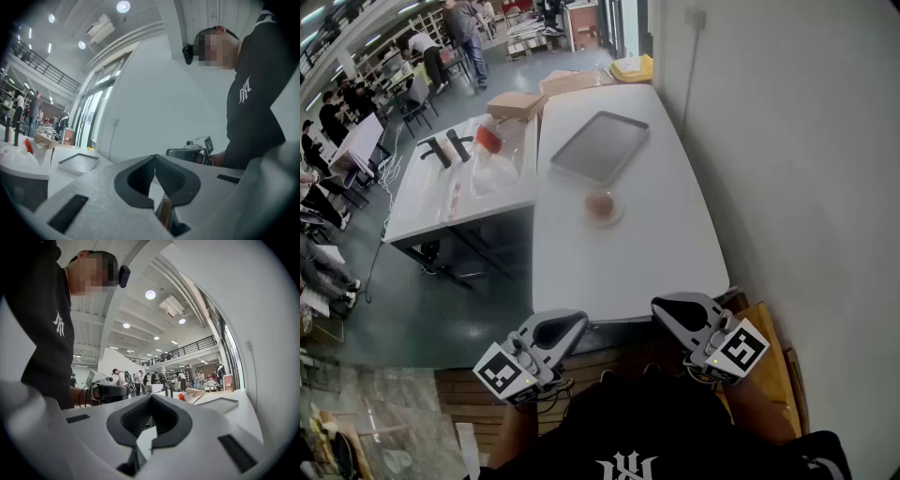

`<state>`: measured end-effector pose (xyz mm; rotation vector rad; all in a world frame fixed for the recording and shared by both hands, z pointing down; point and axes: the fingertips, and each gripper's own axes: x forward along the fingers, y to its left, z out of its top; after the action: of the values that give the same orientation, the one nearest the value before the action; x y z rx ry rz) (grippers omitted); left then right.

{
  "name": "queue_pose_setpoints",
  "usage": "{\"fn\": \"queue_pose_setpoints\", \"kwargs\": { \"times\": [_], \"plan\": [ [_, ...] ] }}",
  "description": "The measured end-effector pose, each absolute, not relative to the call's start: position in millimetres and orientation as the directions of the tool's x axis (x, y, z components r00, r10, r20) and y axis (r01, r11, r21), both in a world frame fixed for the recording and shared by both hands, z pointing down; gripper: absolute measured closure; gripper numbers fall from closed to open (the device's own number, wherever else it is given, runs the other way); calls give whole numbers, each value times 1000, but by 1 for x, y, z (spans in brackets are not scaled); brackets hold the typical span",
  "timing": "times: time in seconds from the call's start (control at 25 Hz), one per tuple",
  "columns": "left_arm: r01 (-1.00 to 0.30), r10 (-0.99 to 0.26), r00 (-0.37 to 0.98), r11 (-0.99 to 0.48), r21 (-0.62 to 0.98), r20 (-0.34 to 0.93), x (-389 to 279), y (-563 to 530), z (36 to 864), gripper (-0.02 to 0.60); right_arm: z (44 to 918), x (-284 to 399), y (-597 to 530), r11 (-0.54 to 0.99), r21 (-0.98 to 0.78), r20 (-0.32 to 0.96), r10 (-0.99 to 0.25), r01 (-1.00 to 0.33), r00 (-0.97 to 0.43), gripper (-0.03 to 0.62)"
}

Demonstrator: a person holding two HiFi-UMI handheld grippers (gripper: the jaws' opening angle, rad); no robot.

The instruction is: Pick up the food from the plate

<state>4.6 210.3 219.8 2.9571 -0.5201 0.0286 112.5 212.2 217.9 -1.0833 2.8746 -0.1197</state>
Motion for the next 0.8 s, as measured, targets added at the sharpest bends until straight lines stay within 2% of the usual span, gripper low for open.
{"fn": "queue_pose_setpoints", "kwargs": {
  "times": [0.32, 0.44, 0.6, 0.64, 0.68, 0.72, 0.8],
  "plan": [
    [-331, -336, 942, -931, 157, -8, 10, 213, 213, 575, 217, 116, 212, 750, -98, -35, -659, -654, -751, 592],
    [-357, -356, 934, -923, 147, 36, 14, 213, 215, 575, 216, 121, 212, 757, -139, -56, -650, -639, -758, 592],
    [-327, -330, 944, -932, 155, 6, 19, 221, 216, 575, 210, 129, 211, 760, -153, -81, -647, -632, -758, 589],
    [-331, -332, 943, -930, 158, 21, 19, 222, 220, 575, 211, 130, 209, 758, -144, -73, -649, -636, -758, 558],
    [-341, -338, 940, -926, 160, 46, 19, 222, 224, 575, 212, 131, 208, 760, -132, -63, -647, -637, -760, 493],
    [-351, -345, 936, -922, 161, 65, 19, 222, 227, 575, 213, 132, 207, 764, -125, -58, -643, -634, -764, 468],
    [-367, -358, 930, -916, 163, 79, 19, 223, 229, 575, 213, 135, 206, 773, -124, -57, -632, -622, -773, 468]
  ]
}}
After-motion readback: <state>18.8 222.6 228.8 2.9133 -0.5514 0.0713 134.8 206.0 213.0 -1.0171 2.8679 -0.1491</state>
